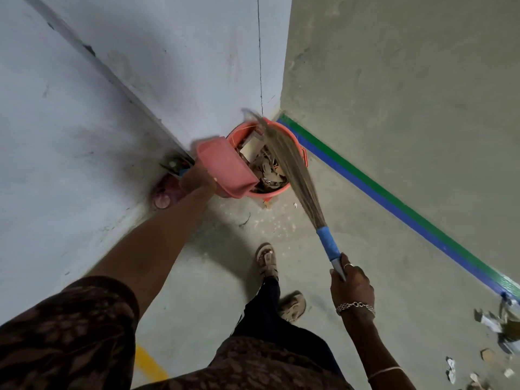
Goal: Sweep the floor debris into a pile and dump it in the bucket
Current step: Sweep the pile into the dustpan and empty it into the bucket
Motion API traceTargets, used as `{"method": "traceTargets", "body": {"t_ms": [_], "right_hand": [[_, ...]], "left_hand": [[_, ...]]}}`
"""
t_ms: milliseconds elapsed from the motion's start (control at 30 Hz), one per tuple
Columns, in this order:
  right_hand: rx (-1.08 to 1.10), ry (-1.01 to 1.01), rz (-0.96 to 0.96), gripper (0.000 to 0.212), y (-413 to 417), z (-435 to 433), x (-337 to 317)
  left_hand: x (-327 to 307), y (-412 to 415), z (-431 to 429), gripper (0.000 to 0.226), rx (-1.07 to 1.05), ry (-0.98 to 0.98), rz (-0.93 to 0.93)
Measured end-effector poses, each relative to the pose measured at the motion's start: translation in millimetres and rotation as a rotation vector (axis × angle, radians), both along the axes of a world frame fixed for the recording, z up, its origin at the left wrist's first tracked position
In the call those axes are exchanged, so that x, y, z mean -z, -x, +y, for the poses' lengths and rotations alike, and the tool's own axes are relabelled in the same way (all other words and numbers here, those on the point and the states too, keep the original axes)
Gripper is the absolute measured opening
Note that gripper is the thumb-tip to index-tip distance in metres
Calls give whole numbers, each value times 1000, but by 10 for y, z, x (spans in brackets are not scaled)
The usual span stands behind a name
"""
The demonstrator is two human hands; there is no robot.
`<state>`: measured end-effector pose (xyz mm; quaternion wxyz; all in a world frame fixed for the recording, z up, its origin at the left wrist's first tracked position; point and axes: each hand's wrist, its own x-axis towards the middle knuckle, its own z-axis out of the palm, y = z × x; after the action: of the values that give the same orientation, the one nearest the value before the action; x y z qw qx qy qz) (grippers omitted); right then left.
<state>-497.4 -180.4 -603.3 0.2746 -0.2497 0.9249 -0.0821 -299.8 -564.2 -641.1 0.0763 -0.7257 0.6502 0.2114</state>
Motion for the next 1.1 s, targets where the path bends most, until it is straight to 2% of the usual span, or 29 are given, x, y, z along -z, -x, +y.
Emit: {"method": "traceTargets", "body": {"t_ms": [200, 333, 533, 667, 733, 900, 1000, 1100], "right_hand": [[3, 34, 9, 55, -141, 290, -26], [15, 73, -36, 54, -303, 595, -81], [0, 223, -78, 55, -579, 1261, -186], [-72, 187, -99, 56, -731, 1682, -121], [-66, 155, -114, 54, -767, 1800, -114], [62, 114, -107, 51, -889, 1877, -142], [237, 135, -158, 49, -1001, 1876, -96], [439, 172, -237, 43, -1140, 1875, 101]], "left_hand": [[4, -19, 233, 26, -99, 22, -108], [-128, -60, 562, 25, -56, -19, -111], [-295, -303, 1071, 53, 44, -12, -41], [-414, -444, 1420, 36, 144, 74, 169], [-502, -531, 1563, 35, 176, 113, 216], [-552, -945, 1769, 47, 120, 104, 202], [-425, -1371, 1852, 47, 119, 64, 95], [-246, -1828, 1892, 45, 117, 37, 108]]}}
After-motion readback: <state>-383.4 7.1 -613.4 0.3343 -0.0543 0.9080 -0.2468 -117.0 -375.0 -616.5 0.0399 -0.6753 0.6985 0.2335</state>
